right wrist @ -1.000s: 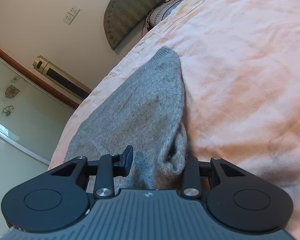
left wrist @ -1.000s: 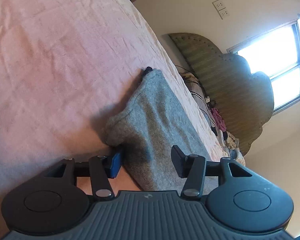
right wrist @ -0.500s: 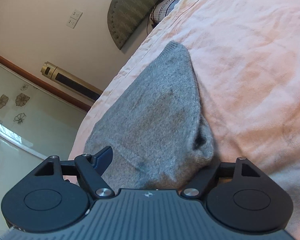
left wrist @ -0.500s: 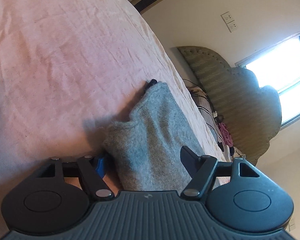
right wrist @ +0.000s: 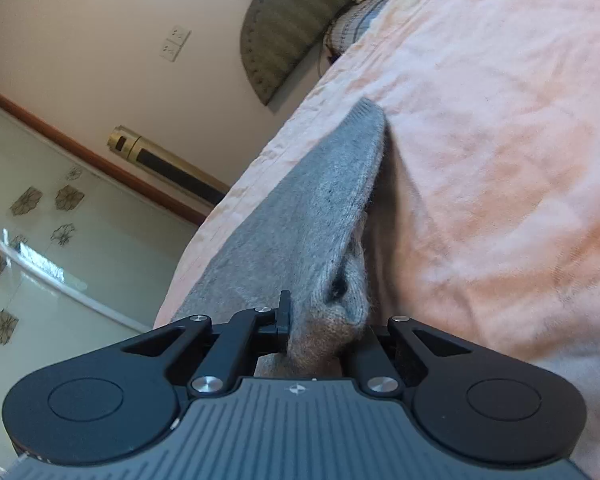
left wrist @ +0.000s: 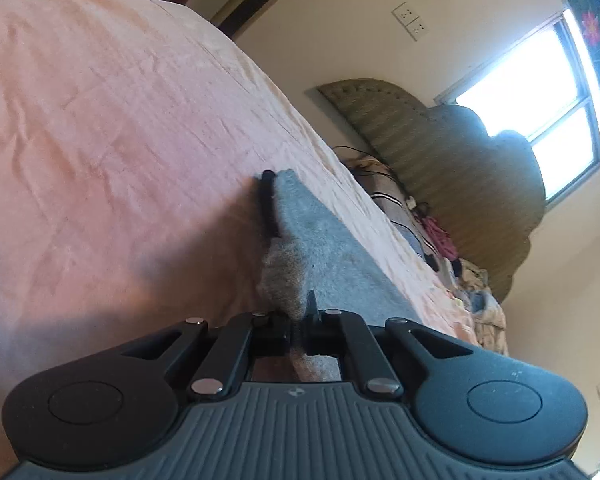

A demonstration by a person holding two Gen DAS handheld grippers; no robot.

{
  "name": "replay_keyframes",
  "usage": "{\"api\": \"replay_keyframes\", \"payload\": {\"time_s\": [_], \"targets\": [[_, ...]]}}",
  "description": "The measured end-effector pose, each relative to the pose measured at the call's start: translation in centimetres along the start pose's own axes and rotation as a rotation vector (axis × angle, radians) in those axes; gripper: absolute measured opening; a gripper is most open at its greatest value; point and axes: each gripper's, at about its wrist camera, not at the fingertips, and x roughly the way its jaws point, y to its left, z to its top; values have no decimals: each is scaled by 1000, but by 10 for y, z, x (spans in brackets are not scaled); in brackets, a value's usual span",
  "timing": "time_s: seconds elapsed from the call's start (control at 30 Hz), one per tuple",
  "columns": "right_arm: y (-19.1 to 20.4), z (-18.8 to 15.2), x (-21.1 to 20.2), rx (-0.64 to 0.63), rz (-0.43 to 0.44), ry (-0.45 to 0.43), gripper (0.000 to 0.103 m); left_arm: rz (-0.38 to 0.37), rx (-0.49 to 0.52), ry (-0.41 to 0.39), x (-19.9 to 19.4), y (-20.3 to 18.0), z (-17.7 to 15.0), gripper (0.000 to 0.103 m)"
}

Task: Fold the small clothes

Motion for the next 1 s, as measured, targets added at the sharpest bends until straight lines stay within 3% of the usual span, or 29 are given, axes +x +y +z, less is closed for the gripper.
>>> {"api": "replay_keyframes", "payload": {"time_s": [0.17, 0.23, 0.3, 0.33, 0.37, 0.4, 0.43, 0.5, 0.53, 0.6, 0.67, 0.77, 0.87, 0.93, 1.0], "targets": [[-1, -34, -55, -7, 49, 81, 13, 5, -2, 71, -68, 26, -40, 4], [-9, -52, -71, -3, 31, 118, 13, 29, 68, 127, -86, 42, -56, 6], [-12, -62, -81, -26, -57, 144, 25, 131, 199, 115, -102, 49, -67, 12], [-14, -61, -85, -39, -94, 141, 50, 164, 261, 83, -111, 49, -67, 12], [-13, -56, -91, -52, -95, 103, 66, 197, 302, 52, -116, 44, -64, 15], [-10, -47, -97, -68, -112, 45, 75, 229, 343, 14, -118, 36, -58, 31], [-3, -37, -100, -91, -142, -23, 85, 243, 408, -47, -118, 23, -49, 58], [10, -11, -90, -145, -135, -100, 85, 237, 550, -166, -107, -12, -39, 83], [18, 2, -77, -170, -104, -106, 86, 218, 646, -223, -95, -35, -37, 83], [31, 22, -40, -231, -74, -85, 92, 173, 842, -231, -52, -76, -38, 83], [42, 39, 10, -335, -173, -58, 92, 170, 943, -166, 1, -101, -40, 83], [54, 41, 77, -515, -346, 34, 87, 246, 960, 28, 84, -116, -36, 82], [50, 30, 117, -608, -424, 133, 90, 320, 969, 148, 128, -98, -38, 83], [46, 22, 130, -720, -455, 121, 101, 250, 843, 136, 123, -74, -26, 87], [44, 29, 140, -717, -475, 108, 103, 255, 833, 122, 119, -69, -25, 87]]}}
